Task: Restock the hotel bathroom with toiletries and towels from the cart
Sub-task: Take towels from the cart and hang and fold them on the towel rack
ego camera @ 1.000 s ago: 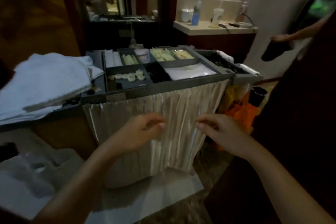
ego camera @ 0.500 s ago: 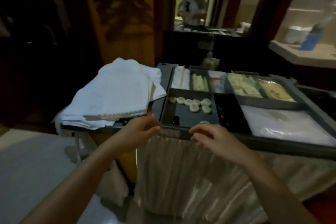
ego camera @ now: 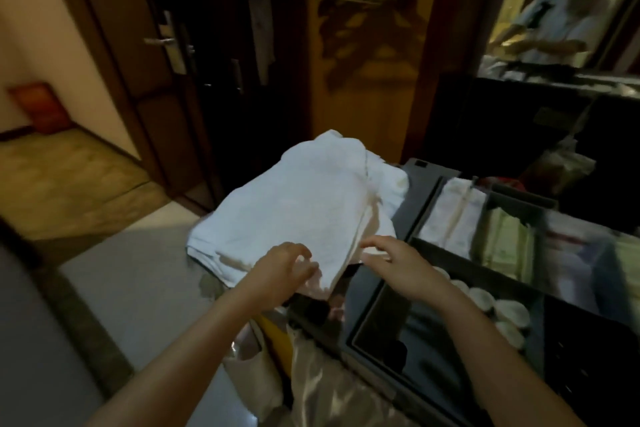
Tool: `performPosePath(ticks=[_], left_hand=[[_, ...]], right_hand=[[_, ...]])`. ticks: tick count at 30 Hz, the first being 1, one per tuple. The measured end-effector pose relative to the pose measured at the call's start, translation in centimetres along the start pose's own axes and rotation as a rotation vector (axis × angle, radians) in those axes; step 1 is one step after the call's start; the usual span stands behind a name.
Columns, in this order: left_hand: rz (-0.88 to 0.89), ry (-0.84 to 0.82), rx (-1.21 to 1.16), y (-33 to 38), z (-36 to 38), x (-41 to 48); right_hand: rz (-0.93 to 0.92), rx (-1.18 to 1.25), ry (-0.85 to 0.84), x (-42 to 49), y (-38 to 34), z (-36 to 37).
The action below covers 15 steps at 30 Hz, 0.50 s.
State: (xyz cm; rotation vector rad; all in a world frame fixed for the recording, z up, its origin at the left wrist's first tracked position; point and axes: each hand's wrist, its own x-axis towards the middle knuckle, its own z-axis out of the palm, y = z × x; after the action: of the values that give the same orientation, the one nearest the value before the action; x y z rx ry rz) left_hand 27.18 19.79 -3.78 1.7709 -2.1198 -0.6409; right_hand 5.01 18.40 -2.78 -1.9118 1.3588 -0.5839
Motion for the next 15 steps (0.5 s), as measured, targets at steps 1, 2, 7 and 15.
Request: performPosePath(ticks=[1, 2, 7, 15], left_hand=[[-0.033, 0.033, -0.005, -0.6, 0.0, 0.6], [-0.067, 0.061, 0.004, -1.3, 0.1, 1.1], [-0.130, 0.207, 0.097, -3.8, 1.4, 4.6], [0.052, 0.345, 0.073, -4.7, 1.0, 10.8]], right_hand=[[0.028, -0.045, 0.005, 1.3, 0.3, 0.5], [0.057, -0.072, 0.013, 2.4, 0.6, 1.0], [0.197, 0.055, 0.044, 6.8, 1.5, 2.5], [0.379, 0.530, 0.327, 11.8, 2.4, 2.6]])
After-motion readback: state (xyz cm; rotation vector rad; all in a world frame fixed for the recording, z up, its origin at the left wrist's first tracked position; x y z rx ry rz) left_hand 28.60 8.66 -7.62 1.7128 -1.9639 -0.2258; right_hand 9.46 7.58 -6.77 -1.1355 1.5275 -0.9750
